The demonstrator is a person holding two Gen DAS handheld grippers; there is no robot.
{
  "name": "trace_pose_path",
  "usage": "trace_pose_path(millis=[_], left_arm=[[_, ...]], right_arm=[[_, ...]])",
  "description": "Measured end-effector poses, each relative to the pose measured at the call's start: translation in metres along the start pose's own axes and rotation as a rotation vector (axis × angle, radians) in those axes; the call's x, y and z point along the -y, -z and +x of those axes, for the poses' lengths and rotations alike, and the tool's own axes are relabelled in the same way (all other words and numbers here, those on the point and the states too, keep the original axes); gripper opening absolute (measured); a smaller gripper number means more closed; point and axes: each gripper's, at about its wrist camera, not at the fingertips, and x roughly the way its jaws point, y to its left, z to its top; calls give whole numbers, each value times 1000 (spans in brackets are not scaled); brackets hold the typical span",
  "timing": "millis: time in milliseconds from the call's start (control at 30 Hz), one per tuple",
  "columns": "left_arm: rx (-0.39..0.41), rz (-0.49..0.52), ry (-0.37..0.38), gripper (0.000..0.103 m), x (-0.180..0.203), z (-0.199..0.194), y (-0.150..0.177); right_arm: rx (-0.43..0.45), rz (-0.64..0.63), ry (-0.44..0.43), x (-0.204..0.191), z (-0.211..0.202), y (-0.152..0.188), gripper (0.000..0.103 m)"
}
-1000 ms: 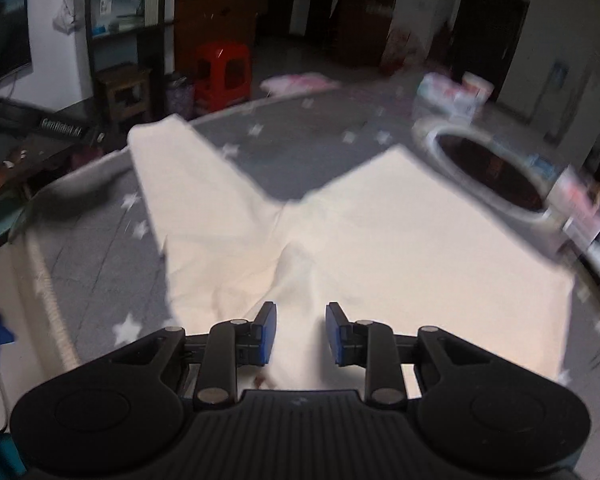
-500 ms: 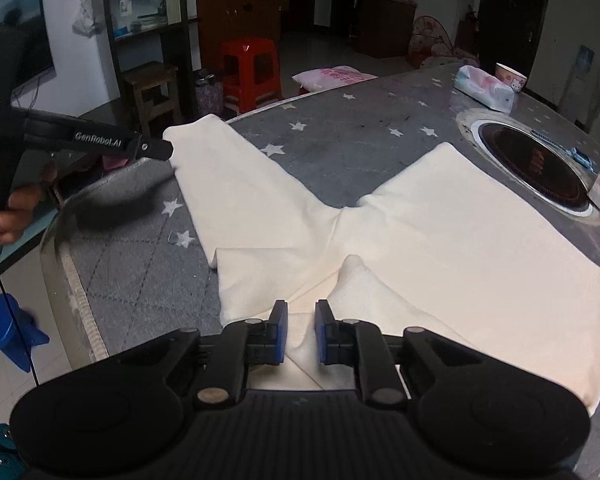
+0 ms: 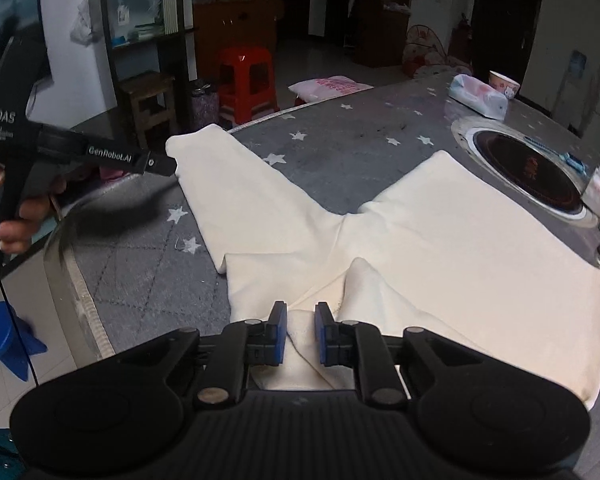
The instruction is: Fold clothes
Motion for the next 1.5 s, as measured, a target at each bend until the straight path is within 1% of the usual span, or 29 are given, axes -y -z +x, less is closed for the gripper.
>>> trace_pose_path(millis=[67, 133, 167, 233, 333, 433, 567, 633, 700, 800, 900, 1000, 1033, 1067, 1100, 1133, 1167, 1200, 1267, 1300, 1333, 1433, 1500], left_arm=[[-3, -6, 1, 66, 0, 1, 0], [-1, -6, 5, 66, 1, 0, 1], [-1, -3, 7, 66, 2, 0, 0], [2, 2, 11, 66, 4, -1, 0], [3, -1, 13, 67, 4, 0, -1], [5, -12, 5, 67, 2, 2, -2], [3, -40, -9, 67, -4, 4, -3], [4, -55, -15, 67, -8, 6, -3], [4, -79, -20, 67, -11, 8, -4], [1, -121, -33, 68, -16, 14, -6], [-9, -157, -32, 67, -20, 22, -10], [-9, -159, -28, 66, -20, 29, -15], [-8, -161, -26, 63, -20, 31, -16], [-14, -167, -21, 55, -20, 34, -17], [-11, -176, -19, 50, -21, 35, -17], [-3, -186, -20, 48, -22, 36, -17], [5, -196, -21, 40, -23, 37, -17], [15, -197, -35, 26, -22, 37, -18], [36, -188, -67, 11, -18, 35, -21], [46, -182, -76, 9, -16, 34, -23], [60, -177, -70, 8, -12, 30, -27], [108, -166, -29, 6, 1, 13, -37], [150, -142, 19, 6, 17, -5, -46]], right_arm=[[-16, 9, 8, 2, 5, 0, 13], [-11, 21, 1, 3, 5, 1, 9], [-7, 27, -4, 3, 5, 1, 4], [25, 21, -3, 3, 0, 0, 4], [34, -12, -29, -4, -4, 0, 3], [25, -49, -36, -10, -3, 2, 4], [61, 26, -63, 5, -13, -1, 8], [67, 62, -50, 15, -15, -2, 10], [40, 78, -9, 23, -8, 0, 11], [4, 63, -16, 24, 2, 4, 11], [14, 67, -14, 25, -3, 0, 13], [33, 68, 1, 28, -10, 0, 14], [39, 70, 5, 29, -13, 0, 14], [44, 73, 9, 31, -16, 1, 14], [49, 75, 15, 32, -19, 1, 14], [53, 77, 21, 33, -21, 2, 14], [58, 78, 28, 35, -24, 3, 14], [63, 84, 34, 37, -28, 4, 14], [72, 98, 50, 42, -34, 6, 15], [74, 105, 61, 45, -37, 7, 15], [76, 112, 71, 48, -40, 9, 15], [87, 134, 101, 58, -50, 15, 15], [97, 151, 120, 65, -57, 19, 15]])
